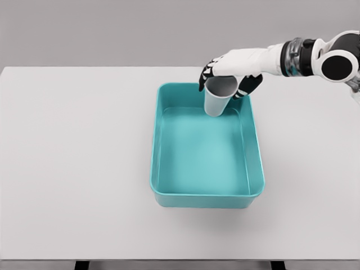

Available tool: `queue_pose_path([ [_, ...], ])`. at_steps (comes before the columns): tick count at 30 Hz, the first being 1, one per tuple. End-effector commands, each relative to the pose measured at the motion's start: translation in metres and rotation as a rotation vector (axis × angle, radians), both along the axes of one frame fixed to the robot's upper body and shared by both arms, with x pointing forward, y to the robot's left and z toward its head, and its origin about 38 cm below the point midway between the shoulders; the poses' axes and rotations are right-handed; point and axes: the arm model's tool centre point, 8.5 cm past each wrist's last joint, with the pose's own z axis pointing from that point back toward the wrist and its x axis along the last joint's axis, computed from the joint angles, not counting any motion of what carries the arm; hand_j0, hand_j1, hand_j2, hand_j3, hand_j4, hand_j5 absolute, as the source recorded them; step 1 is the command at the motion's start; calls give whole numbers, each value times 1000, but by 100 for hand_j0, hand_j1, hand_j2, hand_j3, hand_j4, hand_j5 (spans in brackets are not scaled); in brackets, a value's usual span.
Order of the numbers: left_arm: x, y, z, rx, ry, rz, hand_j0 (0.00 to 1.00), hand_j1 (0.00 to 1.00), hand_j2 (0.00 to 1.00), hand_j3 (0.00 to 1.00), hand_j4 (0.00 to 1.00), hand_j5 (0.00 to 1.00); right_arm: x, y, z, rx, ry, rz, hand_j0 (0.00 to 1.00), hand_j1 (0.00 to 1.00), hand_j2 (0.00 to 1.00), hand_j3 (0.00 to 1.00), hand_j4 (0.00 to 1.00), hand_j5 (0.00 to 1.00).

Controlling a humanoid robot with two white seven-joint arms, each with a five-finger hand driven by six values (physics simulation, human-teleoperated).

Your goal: Put the paper cup into the basket with your right arm

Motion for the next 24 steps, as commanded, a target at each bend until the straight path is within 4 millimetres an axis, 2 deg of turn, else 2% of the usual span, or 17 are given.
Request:
queue_pose_path([
  [1,0,0,0,0,0,0,100,100,100,100,100,100,0,1,-2,-2,5,1,71,71,71,71,71,71],
  [5,0,0,0,0,0,0,100,100,100,100,100,100,-2,10,-12,-1,27,9,71,71,71,71,71,71],
  [24,0,0,0,0,0,0,100,100,100,100,100,100,-7,17,-42,-5,91,18,71,71,71,71,71,71],
])
